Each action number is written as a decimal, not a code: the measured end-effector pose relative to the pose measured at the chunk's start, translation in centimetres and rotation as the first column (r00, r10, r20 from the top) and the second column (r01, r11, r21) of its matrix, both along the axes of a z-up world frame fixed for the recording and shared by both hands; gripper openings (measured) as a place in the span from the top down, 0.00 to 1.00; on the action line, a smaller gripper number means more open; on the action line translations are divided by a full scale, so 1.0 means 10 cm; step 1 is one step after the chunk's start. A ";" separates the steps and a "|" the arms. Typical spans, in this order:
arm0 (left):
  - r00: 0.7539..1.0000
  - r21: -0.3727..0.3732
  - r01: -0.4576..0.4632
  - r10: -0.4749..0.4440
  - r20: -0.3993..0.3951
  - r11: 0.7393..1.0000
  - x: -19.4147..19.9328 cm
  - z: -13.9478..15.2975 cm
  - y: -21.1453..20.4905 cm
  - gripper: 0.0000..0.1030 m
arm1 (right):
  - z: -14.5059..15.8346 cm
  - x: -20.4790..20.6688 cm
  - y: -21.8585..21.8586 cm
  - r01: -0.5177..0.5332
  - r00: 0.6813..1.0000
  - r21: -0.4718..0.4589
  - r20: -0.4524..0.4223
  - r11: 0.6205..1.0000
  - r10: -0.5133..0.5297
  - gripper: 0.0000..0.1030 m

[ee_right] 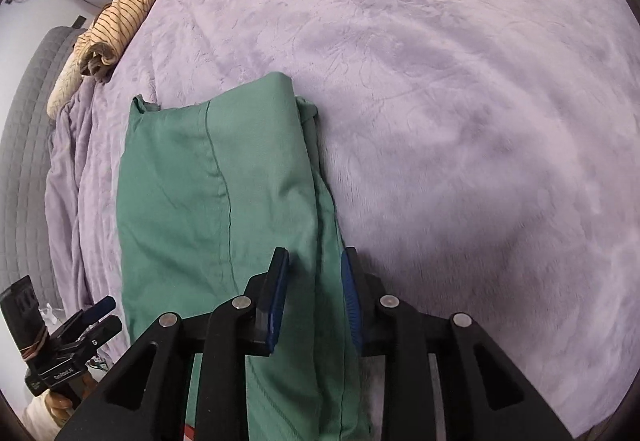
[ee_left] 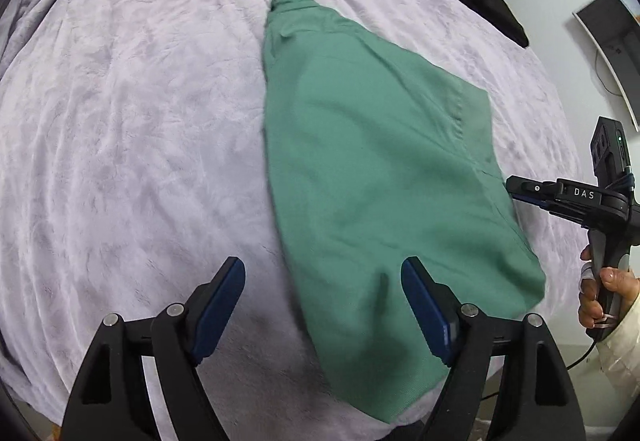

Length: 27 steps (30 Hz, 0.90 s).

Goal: Fold large clothes

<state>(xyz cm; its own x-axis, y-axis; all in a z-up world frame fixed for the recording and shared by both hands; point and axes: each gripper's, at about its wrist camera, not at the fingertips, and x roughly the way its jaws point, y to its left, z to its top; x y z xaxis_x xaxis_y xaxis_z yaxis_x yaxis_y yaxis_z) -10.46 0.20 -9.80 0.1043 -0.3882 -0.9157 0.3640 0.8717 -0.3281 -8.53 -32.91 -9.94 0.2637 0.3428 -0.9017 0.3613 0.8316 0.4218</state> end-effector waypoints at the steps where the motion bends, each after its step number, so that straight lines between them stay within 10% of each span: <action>1: 0.999 0.009 0.032 -0.032 0.000 0.999 -0.08 -0.02 -0.06 0.21 | 0.07 -0.09 0.05 0.000 1.000 -0.010 0.003 1.000 0.000 0.71; 6: 0.988 0.133 0.151 -0.153 0.010 0.980 -0.43 -0.28 -0.23 0.21 | 0.35 -0.56 0.35 -0.009 1.000 -0.033 0.024 0.999 0.010 0.71; 22: 0.993 0.150 0.117 -0.110 -0.052 0.982 -0.42 -0.24 -0.09 0.21 | -0.16 -0.84 0.49 0.048 0.981 -0.058 -0.185 0.997 -0.059 0.71; 27: 0.997 0.205 0.075 -0.067 -0.045 0.976 -0.42 -0.16 -0.10 0.21 | -0.07 -0.84 0.45 0.011 0.977 -0.038 -0.211 0.999 -0.019 0.55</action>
